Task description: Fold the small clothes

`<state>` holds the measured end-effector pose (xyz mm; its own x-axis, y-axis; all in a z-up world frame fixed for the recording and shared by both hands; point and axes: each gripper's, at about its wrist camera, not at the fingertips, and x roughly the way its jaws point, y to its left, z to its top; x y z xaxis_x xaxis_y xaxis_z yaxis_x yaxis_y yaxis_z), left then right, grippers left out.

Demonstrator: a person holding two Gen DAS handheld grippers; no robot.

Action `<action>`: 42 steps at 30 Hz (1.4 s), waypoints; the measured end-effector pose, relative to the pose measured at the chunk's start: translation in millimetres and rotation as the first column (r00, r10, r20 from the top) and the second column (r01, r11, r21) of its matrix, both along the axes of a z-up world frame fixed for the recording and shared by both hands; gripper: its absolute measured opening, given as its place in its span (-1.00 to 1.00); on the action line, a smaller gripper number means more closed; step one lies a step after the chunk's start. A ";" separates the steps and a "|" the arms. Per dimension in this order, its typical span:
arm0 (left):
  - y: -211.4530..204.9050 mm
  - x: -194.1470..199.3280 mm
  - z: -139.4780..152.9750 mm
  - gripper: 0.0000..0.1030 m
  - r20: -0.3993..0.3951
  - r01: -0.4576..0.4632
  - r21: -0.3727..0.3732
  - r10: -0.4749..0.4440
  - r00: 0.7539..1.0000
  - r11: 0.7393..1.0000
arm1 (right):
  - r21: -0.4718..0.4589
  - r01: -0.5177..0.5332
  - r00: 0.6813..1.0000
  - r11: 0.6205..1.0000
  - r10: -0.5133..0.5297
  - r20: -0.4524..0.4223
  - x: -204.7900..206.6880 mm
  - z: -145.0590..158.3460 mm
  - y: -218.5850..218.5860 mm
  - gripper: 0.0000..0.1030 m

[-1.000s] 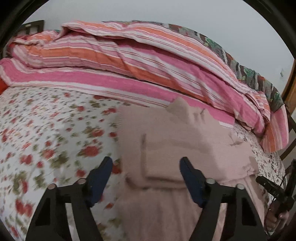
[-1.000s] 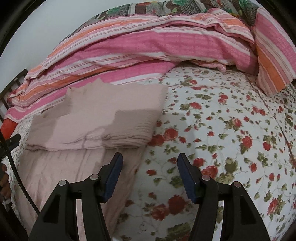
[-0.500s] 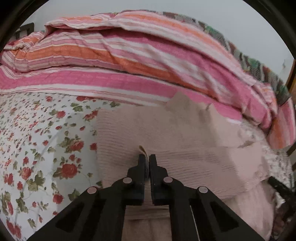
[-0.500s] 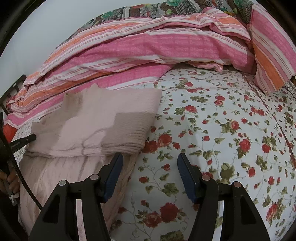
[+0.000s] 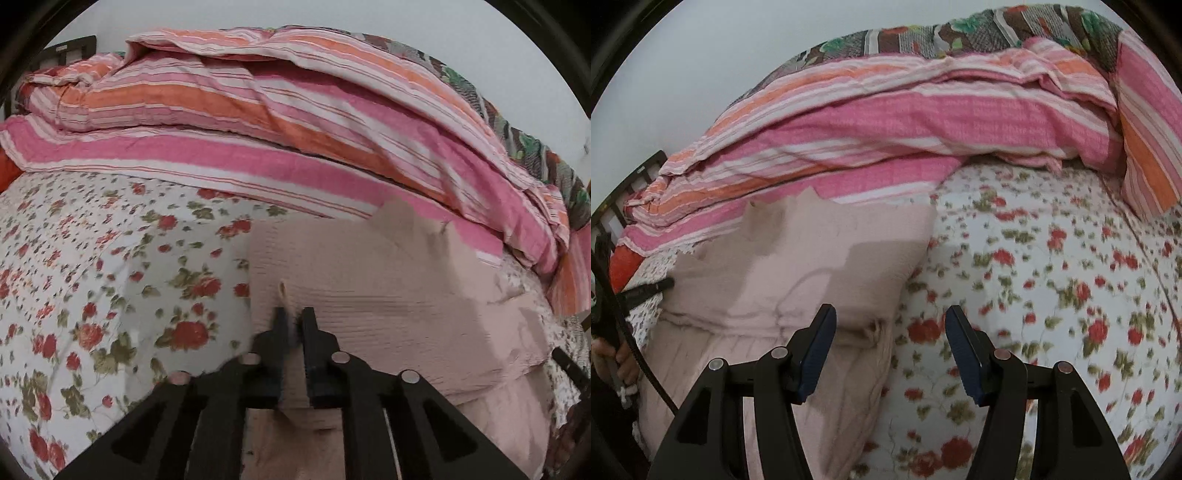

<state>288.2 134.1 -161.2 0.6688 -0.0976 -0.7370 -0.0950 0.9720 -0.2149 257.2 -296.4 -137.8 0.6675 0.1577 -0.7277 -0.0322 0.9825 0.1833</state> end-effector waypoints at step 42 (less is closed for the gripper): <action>-6.3 -162.6 82.1 -0.12 0.148 0.024 0.122 -0.042 0.988 0.992 | -0.021 0.106 0.980 0.994 -0.101 0.170 -142.0 95.0 11.7 0.73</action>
